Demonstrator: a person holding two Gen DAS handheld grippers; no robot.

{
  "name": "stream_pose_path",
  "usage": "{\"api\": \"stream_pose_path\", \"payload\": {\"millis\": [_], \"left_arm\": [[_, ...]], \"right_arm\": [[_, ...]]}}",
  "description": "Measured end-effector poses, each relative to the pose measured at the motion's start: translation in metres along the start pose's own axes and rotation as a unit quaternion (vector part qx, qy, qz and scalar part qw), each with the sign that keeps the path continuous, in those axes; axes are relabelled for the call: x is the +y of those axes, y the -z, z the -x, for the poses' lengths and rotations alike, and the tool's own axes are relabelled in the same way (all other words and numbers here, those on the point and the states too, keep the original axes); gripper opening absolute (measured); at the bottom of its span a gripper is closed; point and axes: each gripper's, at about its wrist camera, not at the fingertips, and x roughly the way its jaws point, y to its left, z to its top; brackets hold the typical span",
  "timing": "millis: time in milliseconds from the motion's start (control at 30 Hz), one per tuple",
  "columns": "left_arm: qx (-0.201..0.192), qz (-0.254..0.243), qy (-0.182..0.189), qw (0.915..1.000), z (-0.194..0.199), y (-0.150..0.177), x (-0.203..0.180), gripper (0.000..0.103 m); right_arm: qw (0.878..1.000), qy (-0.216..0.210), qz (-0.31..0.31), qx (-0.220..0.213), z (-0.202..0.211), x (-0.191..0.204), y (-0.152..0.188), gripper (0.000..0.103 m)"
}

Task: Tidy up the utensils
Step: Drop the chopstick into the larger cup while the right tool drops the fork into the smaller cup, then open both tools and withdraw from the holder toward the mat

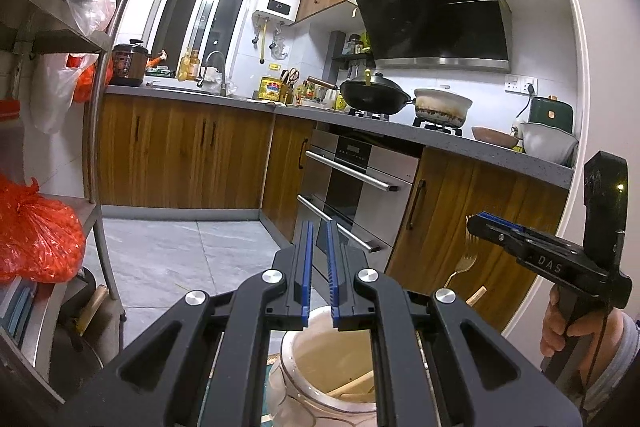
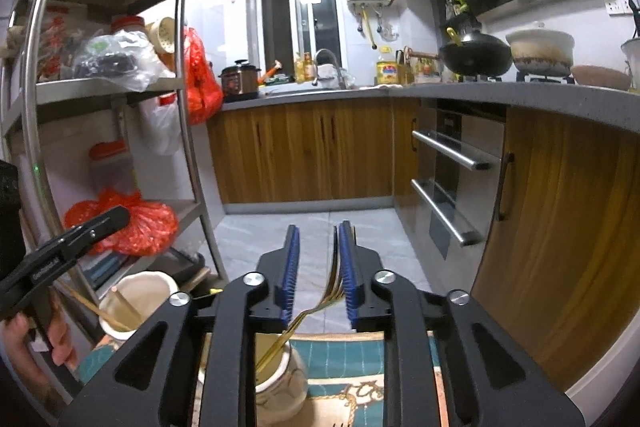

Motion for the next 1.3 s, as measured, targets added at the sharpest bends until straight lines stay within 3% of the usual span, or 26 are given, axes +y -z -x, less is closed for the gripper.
{"api": "stream_pose_path", "payload": {"millis": [100,133,233,300,367,433,667,733,1300], "left_arm": [[0.000,0.003,-0.005,1.0000,0.003,-0.004,-0.001,0.009],[-0.001,0.003,-0.005,1.0000,0.005,-0.006,-0.001,0.015],[-0.015,0.001,-0.006,0.9999,0.015,-0.012,-0.005,0.034],[-0.019,-0.002,-0.009,0.9998,0.021,-0.016,-0.009,0.040],[-0.021,-0.007,-0.021,0.9995,0.025,-0.019,-0.013,0.055],[-0.025,-0.013,-0.037,0.9989,0.029,-0.020,-0.018,0.063],[-0.024,-0.037,-0.087,0.9953,0.047,-0.022,-0.039,0.094],[-0.029,-0.038,-0.094,0.9944,0.056,-0.020,-0.044,0.097],[0.007,-0.069,-0.111,0.9914,0.108,0.016,-0.083,0.097]], "right_arm": [[1.000,0.000,-0.002,0.003,0.002,-0.001,-0.001,0.034],[1.000,-0.002,-0.005,0.000,0.003,-0.002,-0.002,0.041],[1.000,-0.005,-0.004,-0.010,0.012,-0.003,-0.006,0.050],[1.000,-0.004,-0.002,-0.015,0.018,-0.003,-0.008,0.062],[1.000,-0.005,-0.005,-0.015,0.023,-0.004,-0.009,0.086],[1.000,-0.013,-0.015,-0.012,0.028,-0.004,-0.009,0.094],[1.000,-0.013,0.003,-0.015,0.048,0.000,-0.002,0.098],[1.000,-0.016,0.001,-0.012,0.051,-0.001,0.002,0.098],[0.999,-0.002,0.044,0.018,0.093,0.004,0.059,0.098]]}}
